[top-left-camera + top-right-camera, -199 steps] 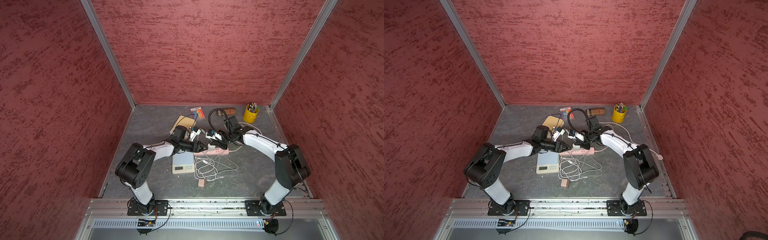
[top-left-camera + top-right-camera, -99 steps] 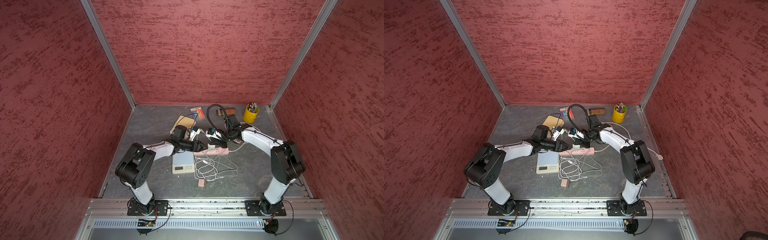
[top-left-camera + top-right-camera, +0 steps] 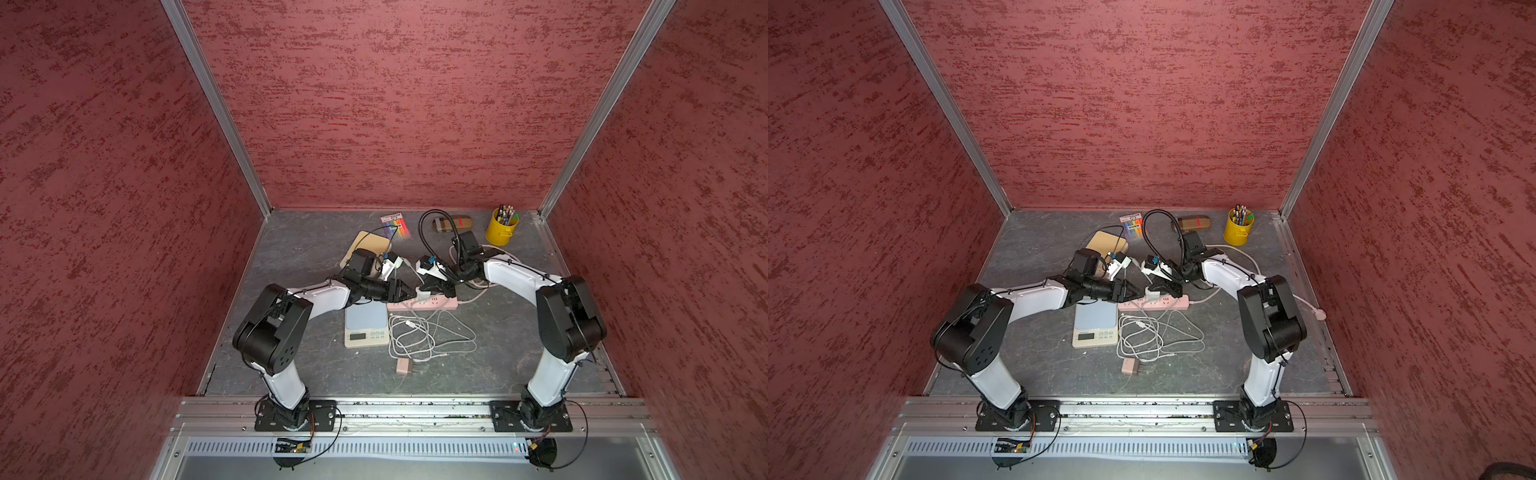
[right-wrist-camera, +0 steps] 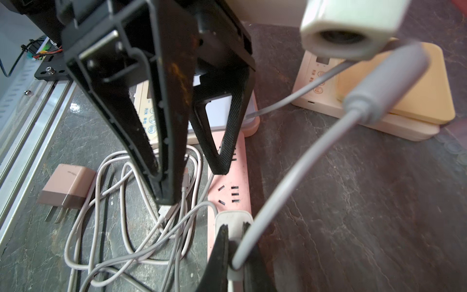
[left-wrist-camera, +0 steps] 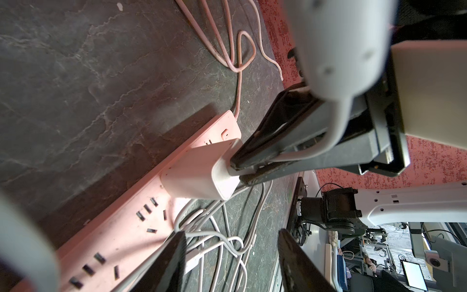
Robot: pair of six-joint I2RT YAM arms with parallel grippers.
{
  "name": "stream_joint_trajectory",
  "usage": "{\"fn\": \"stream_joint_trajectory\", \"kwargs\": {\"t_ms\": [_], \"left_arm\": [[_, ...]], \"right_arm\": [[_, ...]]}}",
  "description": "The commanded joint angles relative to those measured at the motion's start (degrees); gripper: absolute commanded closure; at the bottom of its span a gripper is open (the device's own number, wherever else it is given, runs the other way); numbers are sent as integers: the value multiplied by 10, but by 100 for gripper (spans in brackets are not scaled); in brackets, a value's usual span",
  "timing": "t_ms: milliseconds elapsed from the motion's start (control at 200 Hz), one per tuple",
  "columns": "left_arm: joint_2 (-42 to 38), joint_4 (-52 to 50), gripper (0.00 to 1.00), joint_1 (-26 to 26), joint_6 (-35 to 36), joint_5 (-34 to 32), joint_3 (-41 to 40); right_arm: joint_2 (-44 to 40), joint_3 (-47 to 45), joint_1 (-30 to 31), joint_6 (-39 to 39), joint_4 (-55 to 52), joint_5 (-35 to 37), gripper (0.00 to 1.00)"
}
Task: Charge the electronic scale
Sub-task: Insert the charging cable into the plug, then adjust the charging cable at the center of the board.
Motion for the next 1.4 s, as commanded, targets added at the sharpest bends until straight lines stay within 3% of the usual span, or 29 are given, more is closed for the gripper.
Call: {"fn": "stream_joint_trajectory", "kwargs": {"t_ms": [0, 140, 351, 531, 636, 751, 837, 942, 1122, 1247, 1398], "left_arm": [[11, -13, 41, -5, 2, -8, 19], [5, -23, 41, -5, 5, -16, 21], [-17, -47, 41, 1, 17, -18, 20], [-53, -59, 40, 1, 40, -24, 15], [-74, -71, 39, 0, 58, -27, 14], [-103, -85, 39, -3, 84, -26, 7], [-127, -103, 39, -6, 110, -22, 0], [-155, -136, 38, -14, 147, -29, -6], [-190, -176, 40, -50, 181, -102, -26], [-204, -155, 43, -51, 133, -138, -61], [-219, -130, 45, -61, 110, -158, -102]], "right_arm": [[28, -37, -3, -5, -52, 49, 100], [29, -63, -2, 0, -37, 103, 100], [11, -77, 1, 45, 25, 108, 100], [-95, -131, -1, 155, 188, 105, 62], [-166, -168, -1, 234, 286, 143, 47], [-235, -191, 0, 303, 323, 178, 39], [-283, -204, -1, 352, 316, 198, 38], [-344, -221, 0, 481, 287, 252, 38], [-457, -286, 12, 699, 190, 326, 50], [-493, -307, 77, 786, 96, 375, 53], [-444, -301, 170, 901, -16, 460, 51]]}}
